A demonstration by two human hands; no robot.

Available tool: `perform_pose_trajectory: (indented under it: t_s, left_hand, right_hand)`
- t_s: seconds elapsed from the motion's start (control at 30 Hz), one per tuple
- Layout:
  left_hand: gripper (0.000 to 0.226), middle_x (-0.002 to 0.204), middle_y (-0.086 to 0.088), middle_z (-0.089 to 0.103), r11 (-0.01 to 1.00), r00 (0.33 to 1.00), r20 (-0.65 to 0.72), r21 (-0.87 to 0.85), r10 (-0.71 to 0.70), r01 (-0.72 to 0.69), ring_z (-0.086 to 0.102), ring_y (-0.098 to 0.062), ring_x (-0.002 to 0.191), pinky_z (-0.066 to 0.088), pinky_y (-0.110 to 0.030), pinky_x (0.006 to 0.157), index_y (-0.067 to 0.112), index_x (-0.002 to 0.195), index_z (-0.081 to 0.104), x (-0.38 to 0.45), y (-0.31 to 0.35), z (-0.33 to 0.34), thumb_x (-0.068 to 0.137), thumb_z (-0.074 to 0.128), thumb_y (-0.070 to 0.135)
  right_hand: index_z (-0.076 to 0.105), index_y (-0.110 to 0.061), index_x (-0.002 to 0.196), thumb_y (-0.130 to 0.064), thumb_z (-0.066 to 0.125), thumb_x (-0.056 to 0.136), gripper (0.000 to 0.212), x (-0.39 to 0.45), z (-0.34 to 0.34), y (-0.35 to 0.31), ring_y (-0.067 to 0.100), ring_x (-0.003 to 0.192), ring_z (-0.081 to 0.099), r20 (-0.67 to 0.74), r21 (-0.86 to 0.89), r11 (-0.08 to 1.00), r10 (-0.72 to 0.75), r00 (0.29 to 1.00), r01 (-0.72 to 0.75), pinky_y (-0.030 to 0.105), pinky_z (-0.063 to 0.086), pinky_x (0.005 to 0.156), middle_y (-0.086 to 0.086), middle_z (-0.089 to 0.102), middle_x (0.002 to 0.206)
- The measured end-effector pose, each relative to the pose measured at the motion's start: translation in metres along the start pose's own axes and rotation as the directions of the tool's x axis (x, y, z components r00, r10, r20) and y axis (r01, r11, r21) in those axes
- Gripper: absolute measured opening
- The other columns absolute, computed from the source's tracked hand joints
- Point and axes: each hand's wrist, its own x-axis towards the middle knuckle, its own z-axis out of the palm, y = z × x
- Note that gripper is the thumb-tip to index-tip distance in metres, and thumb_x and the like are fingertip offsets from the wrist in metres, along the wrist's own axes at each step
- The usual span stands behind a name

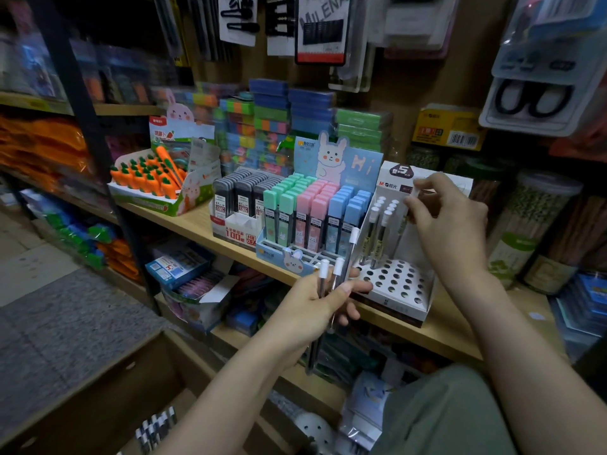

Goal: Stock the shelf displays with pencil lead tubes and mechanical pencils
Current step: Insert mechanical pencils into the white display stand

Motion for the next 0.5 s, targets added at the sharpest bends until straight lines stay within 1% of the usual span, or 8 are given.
perform_pose_trajectory:
  t_s: [0.07,0.17,0.2,0.23,0.33,0.4,0.47,0.5]
  left_hand:
    - [0.028,0.104,-0.01,0.073,1.0,1.0,-0.004,-0.025,0.003,-0.003,0.062,-0.013,0.075,0.049,-0.027,0.069,0.038,0.103,0.072,0.001,-0.001,0.002,0.101,0.047,0.025]
    - [0.028,0.088,0.003,0.074,0.999,1.0,-0.021,-0.048,0.006,-0.007,0.058,-0.006,0.064,0.048,-0.021,0.061,0.027,0.128,0.057,0.003,-0.004,0.003,0.103,0.043,0.024]
    - [0.03,0.083,0.005,0.071,0.999,1.0,-0.025,-0.038,0.01,-0.011,0.055,-0.005,0.062,0.047,-0.021,0.061,0.027,0.13,0.055,0.003,-0.005,0.002,0.103,0.043,0.024]
    - [0.03,0.079,0.007,0.069,0.999,1.0,-0.022,-0.032,0.013,-0.014,0.053,-0.006,0.061,0.046,-0.021,0.061,0.027,0.131,0.054,0.003,-0.005,0.003,0.103,0.043,0.024]
    - [0.028,0.076,0.007,0.064,0.997,1.0,0.01,-0.075,0.019,-0.018,0.05,-0.006,0.061,0.045,-0.022,0.062,0.028,0.127,0.056,0.004,-0.001,0.007,0.103,0.043,0.024]
    - [0.024,0.077,0.003,0.063,0.994,0.999,0.024,-0.104,0.025,-0.022,0.048,-0.008,0.061,0.044,-0.022,0.061,0.026,0.119,0.061,0.005,0.001,0.011,0.103,0.044,0.023]
    - [0.024,0.081,-0.005,0.061,0.996,0.999,0.031,-0.083,0.029,-0.027,0.047,-0.009,0.063,0.043,-0.024,0.063,0.023,0.103,0.068,0.006,0.004,0.013,0.102,0.045,0.026]
    - [0.027,0.083,-0.009,0.06,0.998,0.999,0.03,-0.055,0.026,-0.024,0.047,-0.01,0.064,0.042,-0.026,0.066,0.022,0.094,0.071,0.006,0.004,0.014,0.102,0.045,0.027]
  right_hand:
    - [0.065,-0.018,0.098,-0.019,0.068,0.09,0.009,-0.001,0.002,-0.001,0.008,0.073,0.058,0.074,-0.038,0.999,0.031,0.997,-0.028,0.007,0.037,0.066,-0.002,0.069,0.083]
    - [0.065,-0.02,0.096,-0.018,0.068,0.09,0.008,-0.009,0.001,0.001,0.006,0.072,0.06,0.132,-0.052,0.998,0.053,0.99,-0.046,-0.004,0.034,0.059,-0.011,0.063,0.078]
    - [0.066,-0.02,0.1,-0.02,0.067,0.091,0.009,-0.011,-0.001,0.002,0.005,0.074,0.062,0.13,-0.047,0.998,0.049,0.99,-0.043,-0.003,0.036,0.062,-0.01,0.066,0.081]
    - [0.068,-0.019,0.105,-0.022,0.066,0.092,0.014,-0.013,-0.003,0.003,0.005,0.076,0.064,0.132,-0.051,0.998,0.04,0.99,-0.033,0.002,0.04,0.067,-0.007,0.07,0.086]
    - [0.066,-0.016,0.123,-0.024,0.061,0.095,0.03,-0.018,-0.006,0.005,0.011,0.082,0.067,0.138,-0.128,0.991,-0.014,0.99,0.031,0.016,0.048,0.071,0.002,0.073,0.101]
    - [0.063,-0.017,0.129,-0.025,0.062,0.094,0.036,-0.021,-0.01,0.003,0.014,0.083,0.064,0.11,-0.128,0.99,-0.046,0.993,0.06,0.02,0.047,0.077,0.005,0.069,0.101]
    - [0.064,-0.022,0.127,-0.03,0.067,0.09,0.037,-0.026,-0.016,0.0,0.007,0.075,0.061,0.059,0.009,0.999,-0.044,0.997,0.044,0.019,0.048,0.072,-0.003,0.066,0.09]
    - [0.066,-0.027,0.122,-0.034,0.07,0.088,0.035,-0.03,-0.018,-0.004,0.004,0.072,0.063,0.078,0.122,0.993,-0.015,0.997,0.005,0.018,0.051,0.068,-0.009,0.067,0.086]
